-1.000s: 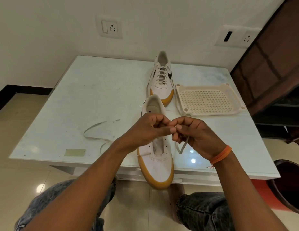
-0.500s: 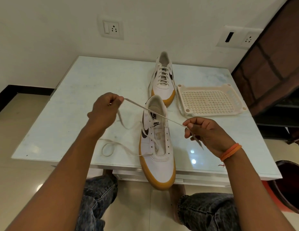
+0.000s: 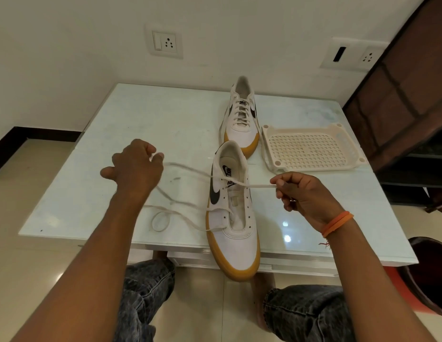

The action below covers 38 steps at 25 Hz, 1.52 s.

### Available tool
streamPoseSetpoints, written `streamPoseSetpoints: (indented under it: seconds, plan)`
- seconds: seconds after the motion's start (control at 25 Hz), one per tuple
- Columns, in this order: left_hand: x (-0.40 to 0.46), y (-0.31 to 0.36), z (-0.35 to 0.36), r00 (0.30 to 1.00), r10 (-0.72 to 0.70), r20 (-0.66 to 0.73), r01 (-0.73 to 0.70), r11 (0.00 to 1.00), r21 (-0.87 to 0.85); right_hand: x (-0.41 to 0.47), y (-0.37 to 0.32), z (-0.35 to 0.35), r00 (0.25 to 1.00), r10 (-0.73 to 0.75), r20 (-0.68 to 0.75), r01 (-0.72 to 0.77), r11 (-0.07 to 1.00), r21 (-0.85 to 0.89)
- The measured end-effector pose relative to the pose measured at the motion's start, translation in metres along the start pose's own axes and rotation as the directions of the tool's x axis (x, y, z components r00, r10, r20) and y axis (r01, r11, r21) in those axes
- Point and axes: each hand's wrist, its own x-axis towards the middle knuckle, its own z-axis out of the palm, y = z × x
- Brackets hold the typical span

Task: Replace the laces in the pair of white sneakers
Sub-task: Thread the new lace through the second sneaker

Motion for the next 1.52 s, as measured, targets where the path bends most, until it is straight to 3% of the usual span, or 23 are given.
streamPoseSetpoints:
  seconds: [0.04, 0.12, 0.2, 0.32, 0.4, 0.48, 0.64, 0.88, 1.12, 1.2, 1.28, 1.32, 1.4, 1.52]
  plan:
    - [-0.005, 0.005, 0.002, 0.996, 0.089, -0.014, -0.089, 0.996, 0.028, 0.000, 0.001, 0.005, 1.000, 0.003, 0.010, -0.002, 1.000, -0.021]
    - [-0.022, 0.024, 0.009, 0.955, 0.286, 0.080, -0.260, 0.936, -0.238, -0.001, 0.002, 0.017, 0.997, 0.024, 0.080, -0.021, 0.999, -0.041]
    - [-0.050, 0.050, 0.018, 0.845, 0.412, 0.340, -0.188, 0.825, -0.533, -0.002, 0.000, 0.027, 0.983, 0.016, 0.183, -0.008, 0.999, -0.048]
    - [-0.083, 0.068, 0.032, 0.617, 0.490, 0.616, -0.009, 0.787, -0.616, -0.003, 0.000, 0.033, 0.954, -0.021, 0.301, 0.021, 1.000, 0.003]
    - [-0.084, 0.065, 0.038, 0.557, 0.507, 0.658, 0.025, 0.781, -0.624, -0.004, 0.000, 0.030, 0.943, -0.025, 0.332, 0.025, 1.000, 0.006]
    - [-0.076, 0.061, 0.038, 0.575, 0.481, 0.662, 0.011, 0.804, -0.594, -0.005, -0.001, 0.025, 0.951, -0.011, 0.310, 0.019, 1.000, -0.024]
    - [-0.068, 0.056, 0.038, 0.656, 0.434, 0.618, -0.152, 0.877, -0.455, -0.001, 0.001, 0.020, 0.986, -0.031, 0.162, 0.049, 0.993, -0.110]
    - [-0.077, 0.058, 0.040, 0.586, 0.485, 0.649, -0.224, 0.867, -0.446, 0.001, 0.009, 0.040, 0.977, -0.114, 0.181, 0.142, 0.978, -0.151]
    - [-0.080, 0.058, 0.041, 0.703, 0.403, 0.586, -0.114, 0.877, -0.466, 0.003, 0.014, 0.044, 0.972, -0.222, 0.076, 0.233, 0.949, -0.211]
    - [-0.085, 0.057, 0.042, 0.718, 0.474, 0.510, -0.382, 0.880, -0.281, 0.003, 0.013, 0.040, 0.982, -0.176, 0.069, 0.186, 0.959, -0.212]
    - [-0.098, 0.050, 0.043, 0.657, 0.615, 0.437, -0.677, 0.736, -0.018, 0.002, 0.015, 0.035, 0.993, -0.119, 0.021, 0.121, 0.964, -0.235]
    - [-0.105, 0.044, 0.047, 0.617, 0.662, 0.426, -0.747, 0.662, 0.054, 0.002, 0.016, 0.033, 0.996, -0.094, -0.009, 0.088, 0.965, -0.248]
    - [-0.116, 0.038, 0.051, 0.580, 0.699, 0.418, -0.803, 0.578, 0.148, -0.003, 0.021, 0.031, 0.998, -0.046, -0.040, 0.033, 0.961, -0.273]
    - [-0.120, 0.040, 0.057, 0.583, 0.741, 0.334, -0.809, 0.568, 0.154, -0.013, 0.029, 0.035, 0.999, -0.018, 0.036, 0.030, 0.931, -0.364]
